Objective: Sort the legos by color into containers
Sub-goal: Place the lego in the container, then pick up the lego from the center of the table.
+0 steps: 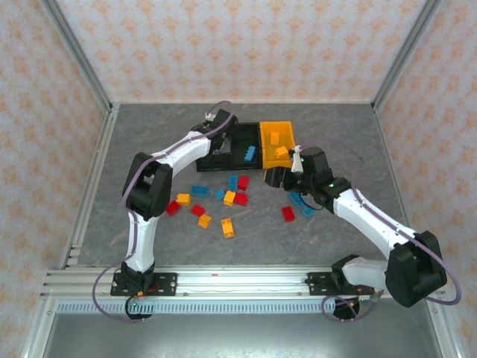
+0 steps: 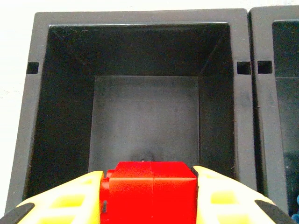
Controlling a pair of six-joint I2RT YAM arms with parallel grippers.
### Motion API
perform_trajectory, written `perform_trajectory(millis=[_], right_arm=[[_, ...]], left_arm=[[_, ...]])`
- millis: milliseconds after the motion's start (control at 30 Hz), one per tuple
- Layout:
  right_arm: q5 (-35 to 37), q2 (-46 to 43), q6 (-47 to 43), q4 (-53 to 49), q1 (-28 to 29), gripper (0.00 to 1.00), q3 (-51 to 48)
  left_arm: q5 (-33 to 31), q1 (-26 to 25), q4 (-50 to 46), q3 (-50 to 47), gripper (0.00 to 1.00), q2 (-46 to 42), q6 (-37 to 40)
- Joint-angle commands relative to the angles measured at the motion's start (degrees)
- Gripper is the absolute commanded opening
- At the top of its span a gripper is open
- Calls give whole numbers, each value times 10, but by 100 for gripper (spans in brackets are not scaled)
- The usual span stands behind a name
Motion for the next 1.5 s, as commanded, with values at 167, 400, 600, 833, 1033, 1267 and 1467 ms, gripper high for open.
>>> perform_trajectory(millis=[167,400,600,833,1033,1267,1467], right_arm=[[19,-10,2,-4,3,67,-5],[17,-2,-1,-4,3,67,0],[28,-1,-9,-15,2,67,12],[27,2,-10,-18,2,68,21],[20,15,-14,-15,9,69,30],[2,32,-27,22,53,73,41],[101,69,-20,-49,58,73,63]], left_arm=[[-12,5,-15,11,41,-2,6],[-9,5,-17,4,55,-12,1],[-5,4,-12,-11,69,-48,-1],[10,-5,2,-74,69,-161,-7],[13,-6,28,-255,69,-326,-29],[6,-5,17,-430,70,-490,-80],[65,-6,37,-544,71,-580,-130]])
